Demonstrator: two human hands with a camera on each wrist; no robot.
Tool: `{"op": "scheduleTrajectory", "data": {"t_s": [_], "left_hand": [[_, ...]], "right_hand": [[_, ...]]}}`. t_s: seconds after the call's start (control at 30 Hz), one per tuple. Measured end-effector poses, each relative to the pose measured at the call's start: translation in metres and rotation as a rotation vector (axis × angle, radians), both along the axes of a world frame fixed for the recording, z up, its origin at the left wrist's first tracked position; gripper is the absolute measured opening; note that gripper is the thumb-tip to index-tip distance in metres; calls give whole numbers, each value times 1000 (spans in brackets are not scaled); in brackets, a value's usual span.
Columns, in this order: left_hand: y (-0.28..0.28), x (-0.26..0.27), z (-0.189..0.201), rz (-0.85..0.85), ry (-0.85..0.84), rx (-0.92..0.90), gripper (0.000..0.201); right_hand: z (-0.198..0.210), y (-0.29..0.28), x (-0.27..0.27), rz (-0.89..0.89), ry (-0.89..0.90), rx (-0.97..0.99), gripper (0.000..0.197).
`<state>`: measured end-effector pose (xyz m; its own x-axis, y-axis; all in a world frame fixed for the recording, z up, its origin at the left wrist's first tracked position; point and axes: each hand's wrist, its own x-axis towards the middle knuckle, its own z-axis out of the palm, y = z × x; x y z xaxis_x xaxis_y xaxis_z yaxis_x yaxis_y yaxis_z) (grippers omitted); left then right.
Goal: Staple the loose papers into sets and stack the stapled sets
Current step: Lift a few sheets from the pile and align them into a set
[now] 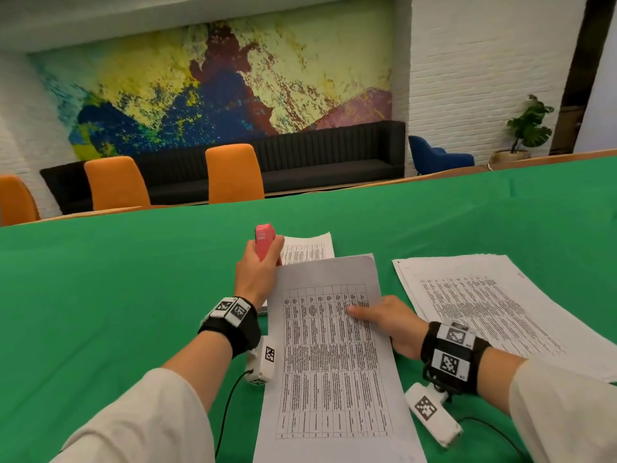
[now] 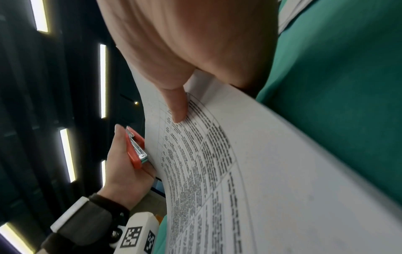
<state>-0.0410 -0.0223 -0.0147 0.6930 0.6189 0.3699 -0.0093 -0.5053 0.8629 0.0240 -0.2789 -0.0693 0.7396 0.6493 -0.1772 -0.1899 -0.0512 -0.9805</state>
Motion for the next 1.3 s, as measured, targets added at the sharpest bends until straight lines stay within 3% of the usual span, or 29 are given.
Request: {"op": "scheduleTrajectory", "data": {"t_s": [0.13, 0.2, 0.43, 0.6, 0.8, 0.9, 1.0, 1.07, 1.13, 1.2, 1.3], "left_hand": [[2, -2, -12, -39, 11, -175, 63], [-1, -3, -18, -49, 37, -163, 69], [-6, -2, -25, -8, 12, -145, 54], [-8, -3, -26, 12, -56, -234, 73], [-4, -13, -11, -134, 66, -376, 50], [27, -34, -2, -77, 244, -243, 48], [63, -62, -10, -14, 548, 39, 40], [76, -82, -23, -42, 778, 203, 39], [77, -98, -37, -91, 937, 254, 37], [77, -106, -46, -108, 1013, 366, 34], [73, -108, -44, -52, 964, 492, 55]], "right_hand": [[0, -1, -1, -5, 30, 7, 28], [0, -1, -1, 0, 35, 12, 28], [4, -3, -3, 6, 27, -3, 27], [8, -3, -5, 19, 17, -7, 30], [12, -10, -4, 17, -17, -18, 29], [13, -16, -2, 2, -27, -22, 29], [17, -24, 1, -23, -26, -10, 30], [23, -28, 4, -55, -18, 14, 31], [31, -30, 8, -99, -1, 60, 36], [41, -30, 12, -122, 12, 109, 38], [63, -26, 17, -112, -1, 165, 32]]}}
